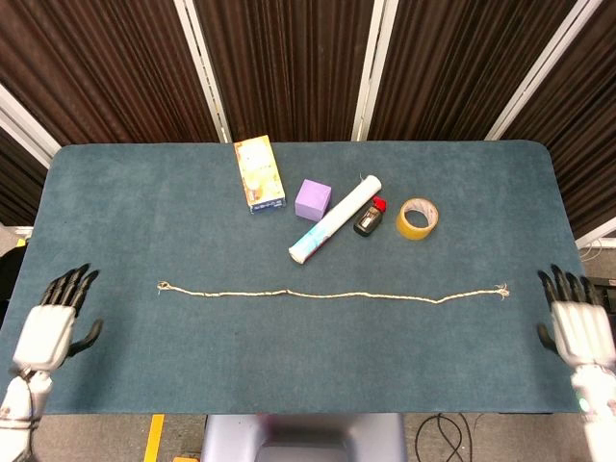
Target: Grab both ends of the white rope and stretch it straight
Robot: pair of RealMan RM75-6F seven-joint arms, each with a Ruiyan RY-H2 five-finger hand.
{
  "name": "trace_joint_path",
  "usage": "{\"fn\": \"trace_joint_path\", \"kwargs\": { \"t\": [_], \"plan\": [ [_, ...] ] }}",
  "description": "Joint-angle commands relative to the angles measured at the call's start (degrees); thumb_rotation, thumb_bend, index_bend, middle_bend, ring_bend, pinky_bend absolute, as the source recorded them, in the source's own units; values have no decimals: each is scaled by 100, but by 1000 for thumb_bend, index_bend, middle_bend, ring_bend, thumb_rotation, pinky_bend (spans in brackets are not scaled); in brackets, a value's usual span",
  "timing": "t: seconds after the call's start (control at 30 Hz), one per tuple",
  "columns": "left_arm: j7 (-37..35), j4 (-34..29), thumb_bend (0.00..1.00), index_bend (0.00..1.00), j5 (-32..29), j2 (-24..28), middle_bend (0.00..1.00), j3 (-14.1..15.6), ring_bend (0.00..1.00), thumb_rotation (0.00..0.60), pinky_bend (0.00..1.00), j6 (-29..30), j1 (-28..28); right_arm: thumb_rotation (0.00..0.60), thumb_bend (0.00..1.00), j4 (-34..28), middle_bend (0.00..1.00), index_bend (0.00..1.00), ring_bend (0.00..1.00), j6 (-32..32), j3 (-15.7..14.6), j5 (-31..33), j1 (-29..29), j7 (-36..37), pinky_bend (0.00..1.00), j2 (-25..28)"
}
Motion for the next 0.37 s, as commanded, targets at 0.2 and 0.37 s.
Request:
{"fn": "trace_joint_path", "kwargs": {
  "t": [0.2,0.37],
  "plan": [
    [-871,604,412,0,663,194,0,695,0,600,93,704,829,600,428,-451,0,0,0,853,-429,-616,-772,264,0,288],
    [-746,738,416,0,809,139,0,537,0,600,86,1102,934,600,426,-520,0,0,0,1021,-502,-937,-900,340,0,363]
  ]
}}
